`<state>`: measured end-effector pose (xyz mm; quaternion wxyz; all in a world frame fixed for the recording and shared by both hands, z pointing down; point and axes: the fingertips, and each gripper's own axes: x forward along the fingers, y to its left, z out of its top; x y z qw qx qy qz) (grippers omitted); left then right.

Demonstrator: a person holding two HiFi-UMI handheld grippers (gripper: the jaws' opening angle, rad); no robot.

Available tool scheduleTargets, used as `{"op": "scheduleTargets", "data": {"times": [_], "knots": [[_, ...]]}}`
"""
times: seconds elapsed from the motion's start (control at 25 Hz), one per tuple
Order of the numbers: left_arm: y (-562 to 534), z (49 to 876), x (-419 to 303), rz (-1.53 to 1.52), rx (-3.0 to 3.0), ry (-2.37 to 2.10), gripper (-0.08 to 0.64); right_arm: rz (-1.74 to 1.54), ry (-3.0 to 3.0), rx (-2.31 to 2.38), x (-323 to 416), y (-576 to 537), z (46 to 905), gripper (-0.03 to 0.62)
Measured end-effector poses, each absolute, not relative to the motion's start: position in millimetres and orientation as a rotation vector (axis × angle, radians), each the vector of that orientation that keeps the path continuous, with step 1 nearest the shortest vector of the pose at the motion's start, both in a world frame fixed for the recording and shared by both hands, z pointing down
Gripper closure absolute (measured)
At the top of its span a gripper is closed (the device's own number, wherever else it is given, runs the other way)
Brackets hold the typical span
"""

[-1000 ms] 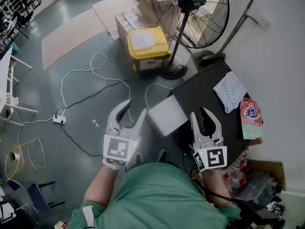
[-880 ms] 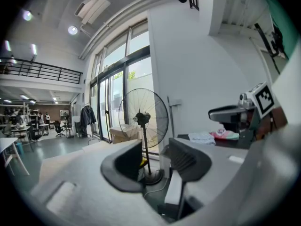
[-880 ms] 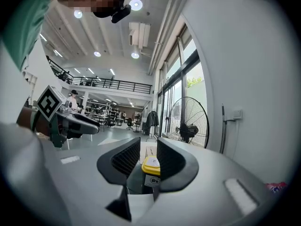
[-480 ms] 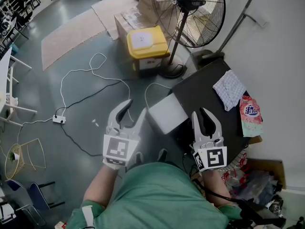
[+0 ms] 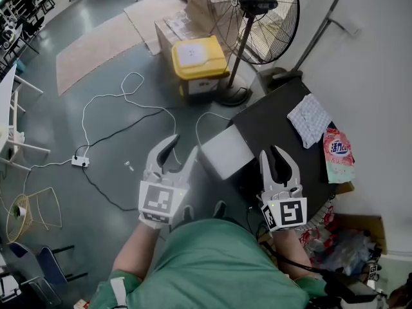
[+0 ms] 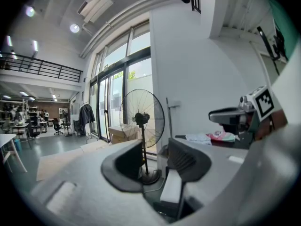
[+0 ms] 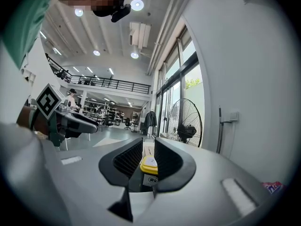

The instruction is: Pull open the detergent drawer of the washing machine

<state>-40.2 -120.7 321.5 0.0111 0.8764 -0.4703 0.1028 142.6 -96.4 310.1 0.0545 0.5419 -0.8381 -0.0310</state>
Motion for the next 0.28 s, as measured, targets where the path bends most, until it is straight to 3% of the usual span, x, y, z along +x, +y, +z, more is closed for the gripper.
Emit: {"op": "scheduleTargets", "data": {"times": [0.28], "knots": [[-115.5, 324.3, -40.6, 0.33, 2.729, -1.466, 0.39, -0.089, -2.542, 1.649, 144.2, -91.4, 312.0, 0.514]]}}
